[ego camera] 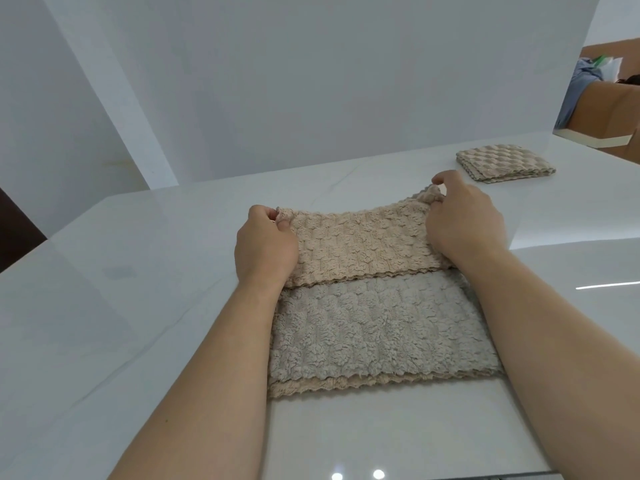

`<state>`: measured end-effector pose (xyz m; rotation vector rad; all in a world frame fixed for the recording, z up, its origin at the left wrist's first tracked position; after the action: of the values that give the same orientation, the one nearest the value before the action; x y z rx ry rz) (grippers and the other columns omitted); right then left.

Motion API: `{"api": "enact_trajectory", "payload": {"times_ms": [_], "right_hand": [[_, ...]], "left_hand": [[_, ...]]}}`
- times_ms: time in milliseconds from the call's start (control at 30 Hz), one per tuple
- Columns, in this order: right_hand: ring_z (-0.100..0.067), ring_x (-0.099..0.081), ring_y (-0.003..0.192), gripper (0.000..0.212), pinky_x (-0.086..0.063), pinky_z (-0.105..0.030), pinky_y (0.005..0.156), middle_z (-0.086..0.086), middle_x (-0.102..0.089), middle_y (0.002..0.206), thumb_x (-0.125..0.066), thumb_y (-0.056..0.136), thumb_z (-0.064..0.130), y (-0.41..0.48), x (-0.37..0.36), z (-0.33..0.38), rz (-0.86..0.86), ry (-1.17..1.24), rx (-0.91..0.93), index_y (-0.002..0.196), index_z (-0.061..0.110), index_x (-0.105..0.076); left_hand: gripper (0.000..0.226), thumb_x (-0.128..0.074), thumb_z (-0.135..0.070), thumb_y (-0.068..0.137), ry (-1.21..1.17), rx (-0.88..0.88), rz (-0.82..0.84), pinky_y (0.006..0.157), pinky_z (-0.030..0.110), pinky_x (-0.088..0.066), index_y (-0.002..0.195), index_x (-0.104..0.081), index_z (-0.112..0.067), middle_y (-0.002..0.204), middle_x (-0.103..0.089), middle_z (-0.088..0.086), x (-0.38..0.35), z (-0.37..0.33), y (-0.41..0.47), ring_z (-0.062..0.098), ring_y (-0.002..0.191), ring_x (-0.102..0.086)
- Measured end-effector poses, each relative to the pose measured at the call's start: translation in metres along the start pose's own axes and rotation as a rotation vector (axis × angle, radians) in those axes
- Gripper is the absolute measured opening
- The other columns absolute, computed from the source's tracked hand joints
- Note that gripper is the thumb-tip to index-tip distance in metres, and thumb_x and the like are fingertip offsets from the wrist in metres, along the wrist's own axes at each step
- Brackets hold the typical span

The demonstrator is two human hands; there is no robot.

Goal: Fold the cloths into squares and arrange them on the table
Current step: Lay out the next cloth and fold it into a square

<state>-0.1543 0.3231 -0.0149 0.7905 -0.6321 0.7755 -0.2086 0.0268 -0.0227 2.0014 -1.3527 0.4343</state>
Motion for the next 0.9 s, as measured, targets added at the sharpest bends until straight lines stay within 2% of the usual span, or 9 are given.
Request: {"api": "enact_trajectory", "payload": {"times_ms": [100, 200, 267, 367, 533, 633, 733, 900], "right_hand": [[-0.037, -0.057, 0.108, 0.052, -0.046, -0.045, 0.088, -0.012, -0.061, 0.119, -0.046, 0.092, 0.011, 0.0, -0.003, -0.001, 0.018, -0.014, 0.016, 0.139, 0.032, -0.049], [-0.036, -0.056, 0.102, 0.049, -0.045, -0.043, 0.085, -0.01, -0.06, 0.116, -0.047, 0.091, 0.01, 0.0, -0.006, -0.002, 0.033, 0.0, 0.017, 0.135, 0.032, -0.052], [-0.032, -0.052, 0.093, 0.043, -0.044, -0.042, 0.081, -0.008, -0.057, 0.11, -0.047, 0.088, 0.008, 0.0, -0.006, -0.002, 0.04, 0.02, 0.012, 0.125, 0.03, -0.053], [-0.033, -0.051, 0.089, 0.038, -0.044, -0.042, 0.076, -0.007, -0.053, 0.102, -0.046, 0.084, 0.006, -0.001, -0.008, -0.003, 0.071, 0.018, -0.011, 0.117, 0.024, -0.047], [-0.034, -0.052, 0.083, 0.032, -0.039, -0.039, 0.071, -0.006, -0.053, 0.087, -0.045, 0.085, 0.006, 0.0, -0.006, -0.006, 0.051, -0.027, -0.08, 0.114, 0.02, -0.042], [-0.034, -0.052, 0.088, 0.028, -0.042, -0.042, 0.074, -0.011, -0.057, 0.103, -0.043, 0.088, 0.01, -0.001, -0.003, -0.006, 0.019, -0.033, -0.086, 0.115, 0.018, -0.042], [-0.035, -0.051, 0.09, 0.03, -0.043, -0.043, 0.078, -0.014, -0.05, 0.124, -0.044, 0.091, 0.012, -0.001, 0.0, -0.006, -0.004, -0.025, -0.094, 0.12, 0.018, -0.044], [-0.035, -0.05, 0.085, 0.031, -0.044, -0.044, 0.078, -0.013, -0.046, 0.129, -0.043, 0.089, 0.012, -0.002, 0.005, -0.004, -0.03, -0.017, -0.087, 0.119, 0.018, -0.044]], "left_hand": [[0.033, -0.055, -0.027, 0.101, 0.006, -0.015, 0.017, 0.083, 0.022, -0.036, 0.13, -0.063, -0.015, 0.124, -0.068, 0.0, -0.002, 0.001, 0.002, 0.022, 0.114, -0.061], [0.03, -0.055, -0.023, 0.101, 0.011, -0.024, 0.013, 0.082, 0.022, -0.035, 0.128, -0.064, -0.015, 0.123, -0.068, 0.0, -0.001, 0.0, 0.002, 0.022, 0.115, -0.061], [0.03, -0.054, -0.02, 0.101, -0.004, -0.023, -0.005, 0.082, 0.023, -0.035, 0.13, -0.06, -0.016, 0.12, -0.066, -0.001, 0.002, -0.002, 0.0, 0.021, 0.11, -0.06], [0.027, -0.049, -0.017, 0.102, -0.016, -0.065, -0.036, 0.078, 0.027, -0.036, 0.127, -0.056, -0.014, 0.104, -0.058, -0.004, 0.004, -0.008, -0.001, 0.019, 0.095, -0.054], [0.021, -0.043, -0.018, 0.104, -0.042, -0.155, -0.078, 0.074, 0.033, -0.037, 0.123, -0.051, -0.016, 0.105, -0.064, 0.003, 0.005, -0.016, -0.001, 0.025, 0.092, -0.057], [0.021, -0.042, -0.02, 0.104, -0.058, -0.176, -0.087, 0.073, 0.034, -0.037, 0.123, -0.05, -0.017, 0.105, -0.064, 0.006, 0.005, -0.017, -0.001, 0.028, 0.093, -0.059], [0.019, -0.041, -0.02, 0.105, -0.059, -0.194, -0.107, 0.072, 0.032, -0.034, 0.122, -0.05, -0.017, 0.103, -0.062, 0.004, 0.008, -0.02, -0.003, 0.024, 0.088, -0.055], [0.016, -0.041, -0.019, 0.105, -0.093, -0.267, -0.145, 0.073, 0.029, -0.034, 0.118, -0.051, -0.019, 0.101, -0.06, -0.001, 0.014, -0.028, -0.007, 0.019, 0.088, -0.053]]}}
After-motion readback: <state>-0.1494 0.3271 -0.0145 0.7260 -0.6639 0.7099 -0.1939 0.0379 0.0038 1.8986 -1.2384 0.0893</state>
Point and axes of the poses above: each hand's wrist, its own y-axis towards the middle knuckle, its own x-axis out of the back of the hand, z = x × y, the point moved 7 cm from there along y, towards the middle knuckle
